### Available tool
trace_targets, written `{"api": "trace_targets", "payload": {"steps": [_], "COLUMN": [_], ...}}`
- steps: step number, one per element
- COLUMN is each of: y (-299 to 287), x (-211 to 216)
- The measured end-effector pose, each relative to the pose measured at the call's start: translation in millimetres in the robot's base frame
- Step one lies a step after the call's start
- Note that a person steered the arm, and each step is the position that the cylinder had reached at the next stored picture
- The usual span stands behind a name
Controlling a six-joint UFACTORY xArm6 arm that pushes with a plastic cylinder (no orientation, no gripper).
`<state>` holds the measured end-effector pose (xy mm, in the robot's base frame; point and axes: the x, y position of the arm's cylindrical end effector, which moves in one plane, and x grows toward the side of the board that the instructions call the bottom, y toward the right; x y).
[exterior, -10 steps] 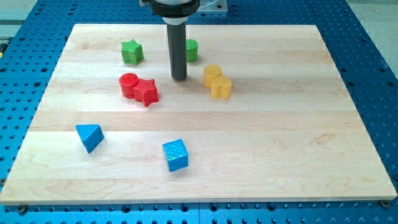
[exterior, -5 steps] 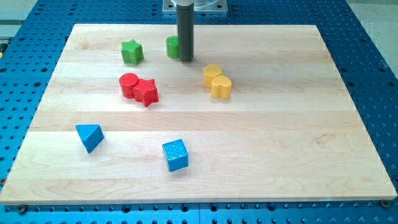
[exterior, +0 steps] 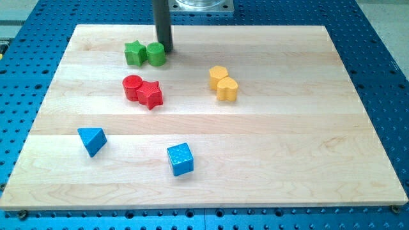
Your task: Move the green circle into the green star
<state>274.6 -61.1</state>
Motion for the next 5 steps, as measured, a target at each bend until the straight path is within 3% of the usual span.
{"api": "trace_targets", "payload": {"steps": [1, 3, 5], "y": [-1, -15, 87], "x": [26, 34, 66]}}
